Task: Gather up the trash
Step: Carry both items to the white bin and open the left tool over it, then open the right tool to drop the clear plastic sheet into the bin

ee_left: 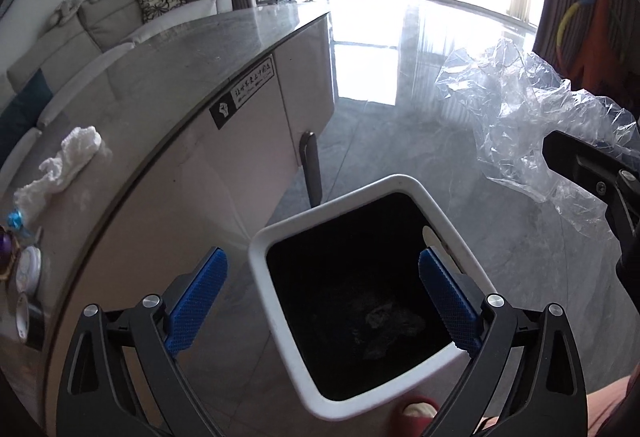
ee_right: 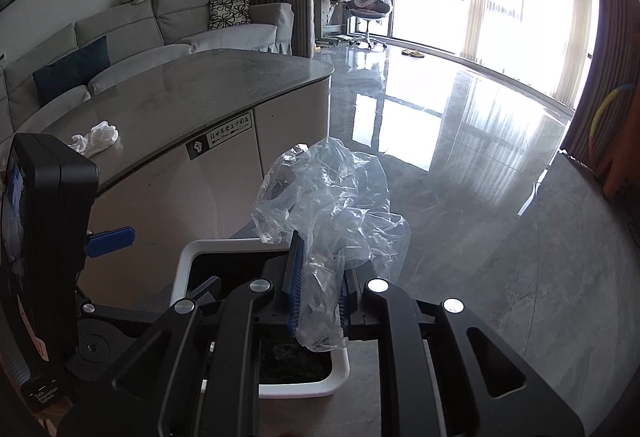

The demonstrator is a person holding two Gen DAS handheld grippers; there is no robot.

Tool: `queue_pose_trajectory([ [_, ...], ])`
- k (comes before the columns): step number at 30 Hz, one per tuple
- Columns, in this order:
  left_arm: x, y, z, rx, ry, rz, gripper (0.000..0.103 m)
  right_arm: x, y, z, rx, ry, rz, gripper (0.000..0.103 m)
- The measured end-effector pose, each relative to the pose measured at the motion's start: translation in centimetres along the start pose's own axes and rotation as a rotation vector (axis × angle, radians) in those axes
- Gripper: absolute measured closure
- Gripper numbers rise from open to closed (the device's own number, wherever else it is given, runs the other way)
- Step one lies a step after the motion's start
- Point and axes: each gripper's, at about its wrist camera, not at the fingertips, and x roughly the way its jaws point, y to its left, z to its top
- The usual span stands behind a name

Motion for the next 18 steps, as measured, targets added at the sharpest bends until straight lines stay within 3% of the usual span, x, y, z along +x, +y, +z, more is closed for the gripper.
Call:
queue_pose_trajectory([
  [7,-2.4,2.9,0.1,-0.018,-0.048,0.076,0.007,0.3,1.0,0.1,-0.022,-0.013,0.037,0.086],
  [18,-4.0,7.0,0.0,-0.067,-0.068,0.163,0.007,3.0,4.4,-0.7,-0.149,0.053,0.102,0.084],
])
